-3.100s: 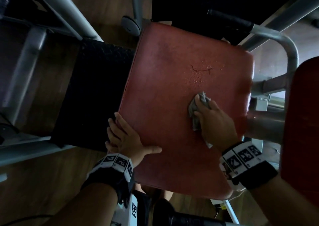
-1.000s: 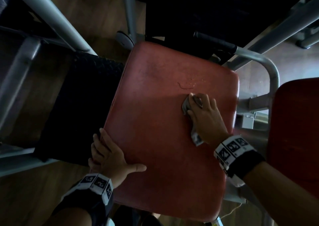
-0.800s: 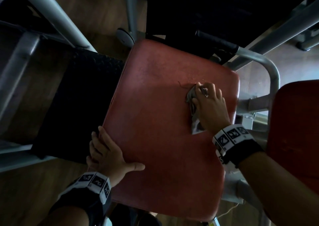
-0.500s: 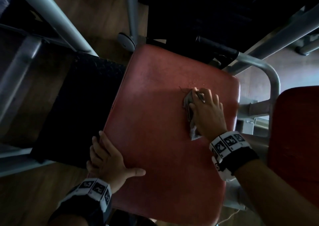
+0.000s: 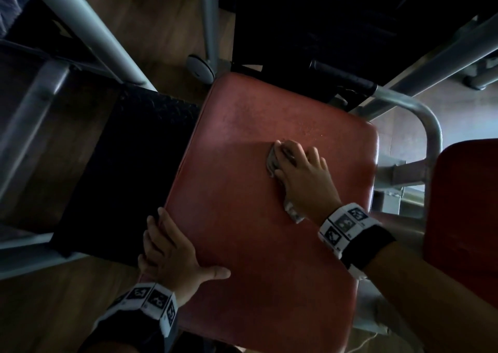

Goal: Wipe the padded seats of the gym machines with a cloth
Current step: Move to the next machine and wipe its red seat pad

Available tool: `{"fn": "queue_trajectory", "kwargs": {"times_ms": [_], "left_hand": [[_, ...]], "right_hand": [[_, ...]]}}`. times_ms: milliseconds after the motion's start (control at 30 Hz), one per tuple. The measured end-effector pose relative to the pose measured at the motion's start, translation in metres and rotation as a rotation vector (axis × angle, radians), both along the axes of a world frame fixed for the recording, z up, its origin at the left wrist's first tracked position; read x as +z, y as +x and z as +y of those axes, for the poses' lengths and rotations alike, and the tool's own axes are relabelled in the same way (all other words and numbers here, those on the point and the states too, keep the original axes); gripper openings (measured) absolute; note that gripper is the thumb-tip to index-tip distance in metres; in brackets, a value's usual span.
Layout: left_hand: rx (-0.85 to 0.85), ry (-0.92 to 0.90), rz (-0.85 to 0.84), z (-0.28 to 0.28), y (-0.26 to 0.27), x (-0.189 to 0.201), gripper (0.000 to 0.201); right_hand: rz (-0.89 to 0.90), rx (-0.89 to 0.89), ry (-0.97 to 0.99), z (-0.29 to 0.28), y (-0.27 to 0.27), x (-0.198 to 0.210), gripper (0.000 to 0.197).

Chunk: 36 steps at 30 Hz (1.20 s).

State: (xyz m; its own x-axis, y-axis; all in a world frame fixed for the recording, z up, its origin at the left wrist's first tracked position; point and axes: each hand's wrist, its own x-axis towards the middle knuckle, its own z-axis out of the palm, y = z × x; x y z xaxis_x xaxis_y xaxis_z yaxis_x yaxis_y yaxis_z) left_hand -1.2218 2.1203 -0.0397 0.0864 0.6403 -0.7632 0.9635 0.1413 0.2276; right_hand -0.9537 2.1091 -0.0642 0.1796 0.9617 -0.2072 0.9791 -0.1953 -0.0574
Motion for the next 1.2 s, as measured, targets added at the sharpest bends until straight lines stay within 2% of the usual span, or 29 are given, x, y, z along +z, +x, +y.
{"fn": "queue_trajectory", "kwargs": {"times_ms": [100, 200, 300, 367, 433, 600, 667, 800, 900, 967, 1033, 1100, 1200], "left_hand": [[-0.002, 0.003, 0.000, 0.000, 0.000, -0.001, 0.171], [0.002, 0.007, 0.008, 0.000, 0.000, -0.002, 0.171], [0.007, 0.011, 0.009, 0.000, -0.001, -0.004, 0.173], [-0.007, 0.008, 0.019, 0.000, -0.001, -0.003, 0.173], [-0.020, 0.004, 0.027, -0.001, -0.001, -0.002, 0.172], [-0.005, 0.003, 0.020, 0.000, 0.001, -0.002, 0.171], [-0.005, 0.002, 0.029, 0.000, 0.001, -0.003, 0.171], [-0.010, 0.000, 0.031, 0.001, -0.001, -0.003, 0.170], [0.004, -0.007, 0.026, 0.001, -0.001, -0.004, 0.171], [0.010, -0.008, 0.025, 0.000, -0.001, -0.005, 0.171], [0.010, -0.005, 0.028, 0.001, -0.001, -0.007, 0.172], [-0.002, -0.010, 0.045, 0.001, 0.000, -0.006, 0.171], [-0.010, -0.022, 0.084, 0.002, 0.001, -0.003, 0.170]], "right_hand": [[-0.028, -0.073, 0.008, 0.003, 0.013, 0.003, 0.053], [0.076, -0.168, 0.006, 0.001, -0.004, 0.000, 0.054], [0.150, 0.063, -0.007, -0.023, -0.031, -0.002, 0.055], [0.153, 0.210, -0.083, -0.041, -0.028, -0.001, 0.058], [0.141, 0.223, -0.112, -0.051, -0.010, -0.001, 0.060], [0.111, -0.229, -0.040, -0.067, 0.046, -0.004, 0.064], [0.090, -0.336, -0.037, -0.061, 0.065, -0.013, 0.065], [0.091, -0.580, 0.004, -0.008, 0.079, -0.022, 0.064], [0.106, -0.704, -0.002, 0.039, 0.062, -0.018, 0.064], [0.115, -0.690, -0.009, 0.068, 0.040, -0.017, 0.064], [0.133, -0.600, 0.011, 0.097, 0.010, -0.018, 0.065], [0.135, -0.455, 0.044, 0.123, -0.027, -0.020, 0.066], [0.117, -0.131, 0.083, 0.143, -0.085, -0.016, 0.064]]}}
